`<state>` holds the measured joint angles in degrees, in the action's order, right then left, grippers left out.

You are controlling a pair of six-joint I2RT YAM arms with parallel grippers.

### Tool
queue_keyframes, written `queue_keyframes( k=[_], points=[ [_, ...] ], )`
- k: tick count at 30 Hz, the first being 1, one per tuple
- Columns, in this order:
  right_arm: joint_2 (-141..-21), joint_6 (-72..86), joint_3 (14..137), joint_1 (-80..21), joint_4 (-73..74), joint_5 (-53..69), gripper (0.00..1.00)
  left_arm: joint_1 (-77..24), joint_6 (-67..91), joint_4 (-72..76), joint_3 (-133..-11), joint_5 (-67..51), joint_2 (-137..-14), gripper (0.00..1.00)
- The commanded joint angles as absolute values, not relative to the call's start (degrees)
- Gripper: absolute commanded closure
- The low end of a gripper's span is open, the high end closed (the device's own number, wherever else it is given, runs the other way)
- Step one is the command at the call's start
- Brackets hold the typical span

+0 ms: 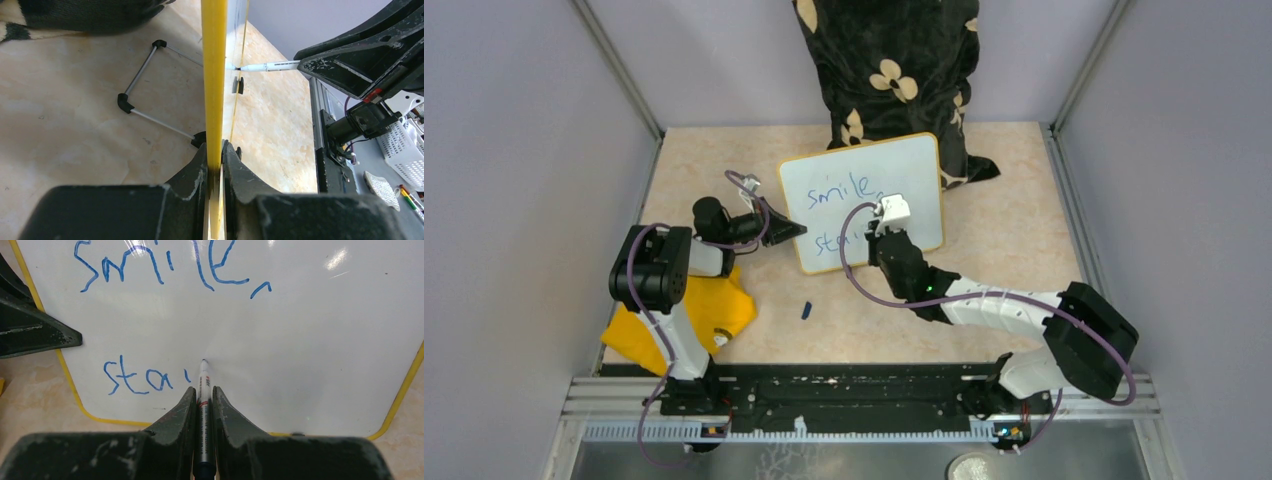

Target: Write a sentence on the whiteboard

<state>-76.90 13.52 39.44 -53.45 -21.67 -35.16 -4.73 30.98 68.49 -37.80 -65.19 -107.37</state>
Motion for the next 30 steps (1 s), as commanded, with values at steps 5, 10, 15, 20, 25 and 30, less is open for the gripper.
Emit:
queue_keyframes(
  k=[5, 10, 15, 20, 25, 30],
  points=[
    [-77.8, 14.7, 40.3, -53.0, -23.5, -33.8, 1.00, -5.5, 27.4, 64.6, -37.9, -63.3, -109.4, 1.00],
    [-77.3, 15.9, 39.1, -53.0, -22.4, -33.4, 1.00, -5.5, 27.4, 64.6, -37.9, -63.4, -109.3, 1.00],
    [-76.4, 17.5, 37.2, -53.0, -21.4, -32.6, 1.00, -5.5, 27.4, 64.6, -37.9, -63.4, -109.5, 1.00],
    [-75.4, 18.5, 35.3, -53.0, -21.0, -32.0, 1.00, -5.5, 27.4, 64.6, -37.9, -63.3, -109.4, 1.00],
    [-75.8, 19.3, 34.8, -53.4, -21.0, -30.3, 1.00, -5.5, 27.3, 64.6, -37.9, -63.3, -109.4, 1.00],
    [-77.2, 19.7, 35.6, -54.6, -22.0, -29.8, 1.00, -5.5, 27.3, 64.6, -37.9, -63.3, -109.3, 1.00]
  ],
)
